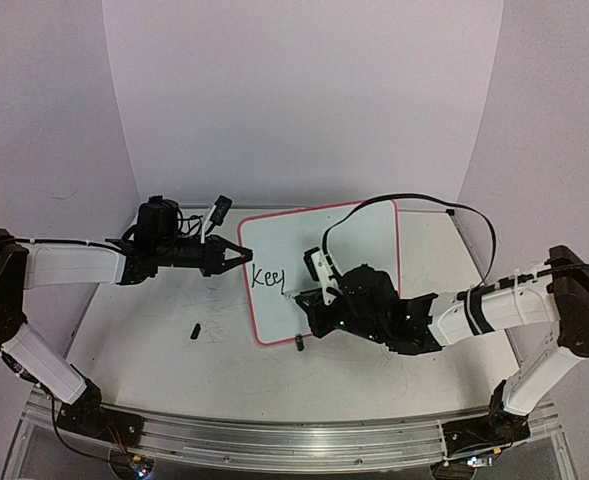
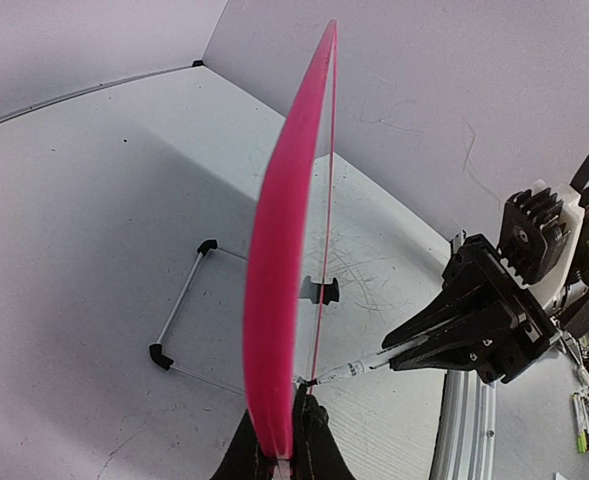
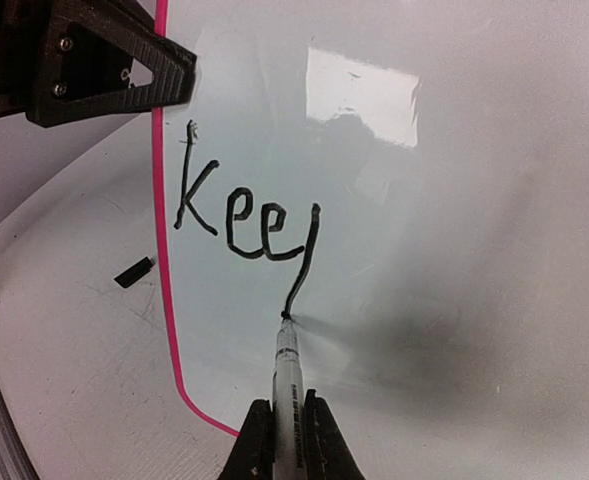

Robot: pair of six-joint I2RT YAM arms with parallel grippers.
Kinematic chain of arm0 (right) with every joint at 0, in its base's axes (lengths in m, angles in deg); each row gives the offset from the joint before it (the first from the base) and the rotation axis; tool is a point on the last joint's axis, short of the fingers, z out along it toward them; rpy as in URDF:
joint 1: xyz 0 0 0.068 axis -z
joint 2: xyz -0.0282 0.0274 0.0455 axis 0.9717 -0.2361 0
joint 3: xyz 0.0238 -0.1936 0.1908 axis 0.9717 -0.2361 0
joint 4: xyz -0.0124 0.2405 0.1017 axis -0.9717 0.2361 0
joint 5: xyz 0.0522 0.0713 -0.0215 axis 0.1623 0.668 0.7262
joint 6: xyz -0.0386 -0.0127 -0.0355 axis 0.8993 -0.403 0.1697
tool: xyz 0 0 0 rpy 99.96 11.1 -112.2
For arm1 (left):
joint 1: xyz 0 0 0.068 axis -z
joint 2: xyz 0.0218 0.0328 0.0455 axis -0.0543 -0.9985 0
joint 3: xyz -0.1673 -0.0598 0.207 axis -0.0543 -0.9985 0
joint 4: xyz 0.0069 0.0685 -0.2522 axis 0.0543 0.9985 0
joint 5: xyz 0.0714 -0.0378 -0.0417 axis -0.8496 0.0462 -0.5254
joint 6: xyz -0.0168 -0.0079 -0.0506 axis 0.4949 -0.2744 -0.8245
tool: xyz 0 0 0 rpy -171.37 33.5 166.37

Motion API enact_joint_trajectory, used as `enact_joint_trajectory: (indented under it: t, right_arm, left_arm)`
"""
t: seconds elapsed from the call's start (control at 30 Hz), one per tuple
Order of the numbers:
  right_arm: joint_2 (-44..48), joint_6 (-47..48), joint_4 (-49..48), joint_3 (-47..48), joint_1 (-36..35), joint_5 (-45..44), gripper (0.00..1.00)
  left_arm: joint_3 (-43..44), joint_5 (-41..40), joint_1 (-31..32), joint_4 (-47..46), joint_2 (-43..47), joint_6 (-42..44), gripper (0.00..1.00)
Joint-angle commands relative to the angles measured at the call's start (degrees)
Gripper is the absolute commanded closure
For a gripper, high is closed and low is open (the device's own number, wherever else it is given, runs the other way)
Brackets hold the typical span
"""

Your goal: Write a sentence on the whiteboard

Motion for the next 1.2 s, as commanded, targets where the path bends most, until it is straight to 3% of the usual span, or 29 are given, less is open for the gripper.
enact_joint_trajectory:
  t: [0.0, 0.2, 1.17]
  right_arm:
    - [1.6, 0.6, -1.0, 0.3, 0.3, 0.9, 1.00]
    - [5.2, 2.1, -5.0, 0.6, 0.9, 1.7, 1.00]
    - [1.0, 2.2, -5.1, 3.3, 1.8, -3.8, 1.00]
  left_arm:
    - [0.6, -3.1, -0.4, -1.2, 2.1, 3.2, 1.00]
    - [0.6, -3.2, -0.4, -1.1, 2.2, 3.2, 1.00]
    - [0.7, -3.1, -0.4, -1.1, 2.3, 3.4, 1.00]
